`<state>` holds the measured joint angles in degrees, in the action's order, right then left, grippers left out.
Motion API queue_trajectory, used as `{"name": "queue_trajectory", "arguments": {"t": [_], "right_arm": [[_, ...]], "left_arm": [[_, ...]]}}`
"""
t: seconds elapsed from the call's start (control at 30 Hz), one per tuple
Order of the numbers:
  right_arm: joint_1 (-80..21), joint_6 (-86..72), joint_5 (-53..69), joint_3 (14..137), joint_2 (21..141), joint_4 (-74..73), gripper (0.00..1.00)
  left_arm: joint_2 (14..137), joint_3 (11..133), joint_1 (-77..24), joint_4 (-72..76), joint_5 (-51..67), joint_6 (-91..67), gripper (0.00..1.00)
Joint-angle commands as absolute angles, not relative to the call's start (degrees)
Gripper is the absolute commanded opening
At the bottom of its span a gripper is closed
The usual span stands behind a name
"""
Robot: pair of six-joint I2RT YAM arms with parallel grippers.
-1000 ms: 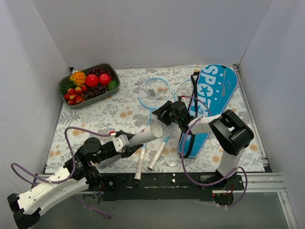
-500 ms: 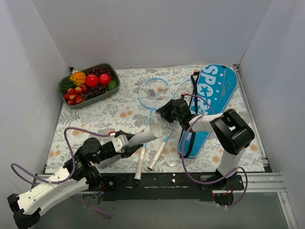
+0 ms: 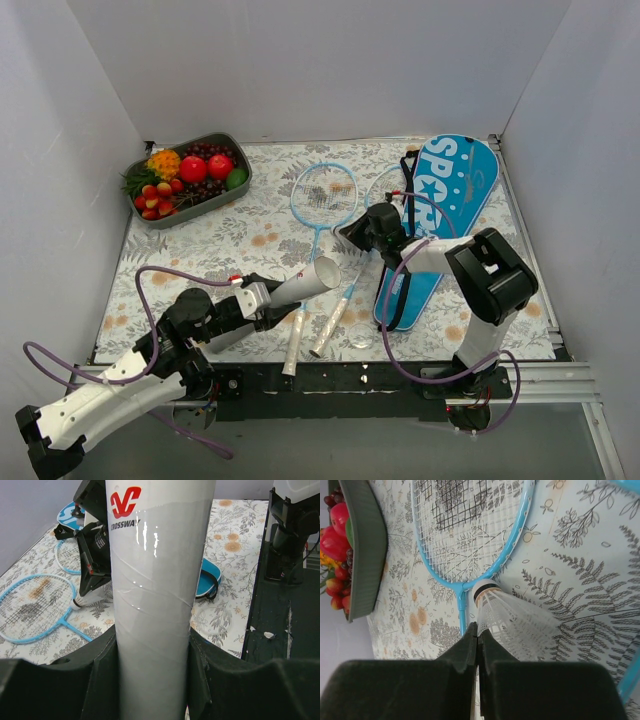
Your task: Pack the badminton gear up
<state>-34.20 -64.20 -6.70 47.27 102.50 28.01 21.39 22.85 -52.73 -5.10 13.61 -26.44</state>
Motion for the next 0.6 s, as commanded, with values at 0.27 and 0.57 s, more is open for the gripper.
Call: {"name": "queue_trajectory", "arguments": {"t": [0.27, 0.57], "right_arm": [[-32.34, -32.46, -3.36, 51.41, 76.06, 9.36, 0.01], [-32.17, -11.62, 14.73, 57.38, 58.12, -14.30, 0.01]], "left_arm": [[24.17, 23.47, -52.91, -3.43, 14.33, -26.10, 0.00], [26.10, 23.90, -53.00, -3.25, 16.70, -26.46, 0.00]]}}
